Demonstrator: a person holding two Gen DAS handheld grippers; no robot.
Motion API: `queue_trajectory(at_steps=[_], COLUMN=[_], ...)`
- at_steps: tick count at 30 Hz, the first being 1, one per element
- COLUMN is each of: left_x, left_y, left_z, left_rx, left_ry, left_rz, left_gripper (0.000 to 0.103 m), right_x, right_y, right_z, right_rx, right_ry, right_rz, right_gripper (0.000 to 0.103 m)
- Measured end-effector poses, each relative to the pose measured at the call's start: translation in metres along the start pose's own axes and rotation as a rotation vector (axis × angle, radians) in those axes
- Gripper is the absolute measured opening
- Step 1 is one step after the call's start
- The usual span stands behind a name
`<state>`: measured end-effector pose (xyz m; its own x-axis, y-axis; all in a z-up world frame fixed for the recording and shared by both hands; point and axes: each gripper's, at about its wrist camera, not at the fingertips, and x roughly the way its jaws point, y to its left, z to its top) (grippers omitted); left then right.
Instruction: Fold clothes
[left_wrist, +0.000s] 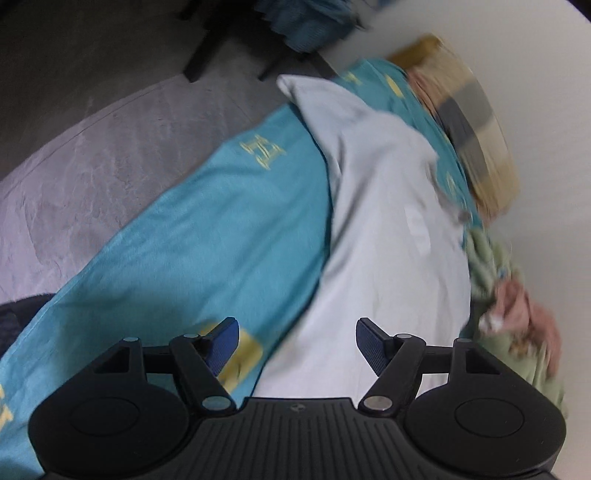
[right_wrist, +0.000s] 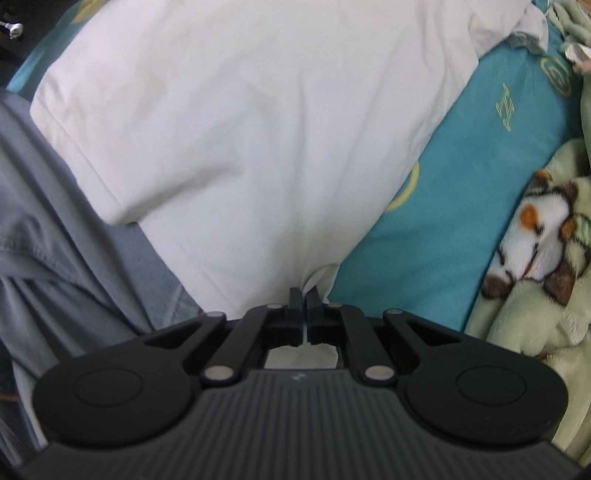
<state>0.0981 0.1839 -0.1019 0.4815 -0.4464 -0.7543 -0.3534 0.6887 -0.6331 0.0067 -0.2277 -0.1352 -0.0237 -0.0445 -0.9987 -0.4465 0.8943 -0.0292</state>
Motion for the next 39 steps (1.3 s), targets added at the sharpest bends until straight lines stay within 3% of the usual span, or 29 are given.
queue_trajectory(at_steps=[6,8,10,14,17,21,22,23,29,34,36,39], left_x=[0.049,0.067,0.085,0.130,0.158,0.176,0.178,0.180,0.159,0.128,0.127,0.123], left_y=[0.004,-0.006,-0.014,-0.020,-0.023,-0.035,-0.038,-0.042,-0.062,-0.080,-0.075,-0.059], left_z=[0.069,0.084,0.098,0.118,0.124,0.124,0.123,0.122,0.124,0.148,0.153,0.141], left_rx=[-0.103,-0.098,-0.095,-0.110,-0.090,0.017,0.057,0.098,0.263,0.324,0.319,0.263], left_ry=[-0.087,-0.112,-0.144,-0.156,-0.160,-0.183,-0.192,-0.202,-0.315,-0.487,-0.449,-0.325], left_rz=[-0.018,-0.023,-0.032,-0.059,-0.092,-0.123,-0.103,-0.081,0.068,0.271,0.278,0.192], left_gripper=[0.072,0.072,0.071,0.066,0.053,0.029,0.013,0.005,0.000,0.000,0.000,0.002], right_x=[-0.034,-0.052,-0.064,-0.049,-0.036,-0.017,-0.013,-0.011,-0.004,0.004,0.008,0.013], right_y=[-0.021,-0.029,-0.035,-0.029,-0.017,-0.006,-0.005,-0.004,-0.009,0.001,0.007,0.017], right_z=[0.001,0.018,0.034,0.050,0.068,0.096,0.100,0.103,0.107,0.109,0.110,0.112], right_rx=[0.122,0.164,0.214,0.345,0.401,0.431,0.430,0.426,0.442,0.408,0.381,0.341], right_ry=[-0.152,-0.247,-0.348,-0.502,-0.588,-0.636,-0.632,-0.631,-0.633,-0.621,-0.608,-0.594], right_rz=[0.093,0.087,0.081,0.170,0.250,0.293,0.295,0.297,0.300,0.270,0.259,0.247], right_gripper=[0.014,0.050,0.067,0.065,0.065,0.065,0.065,0.065,0.065,0.065,0.065,0.065])
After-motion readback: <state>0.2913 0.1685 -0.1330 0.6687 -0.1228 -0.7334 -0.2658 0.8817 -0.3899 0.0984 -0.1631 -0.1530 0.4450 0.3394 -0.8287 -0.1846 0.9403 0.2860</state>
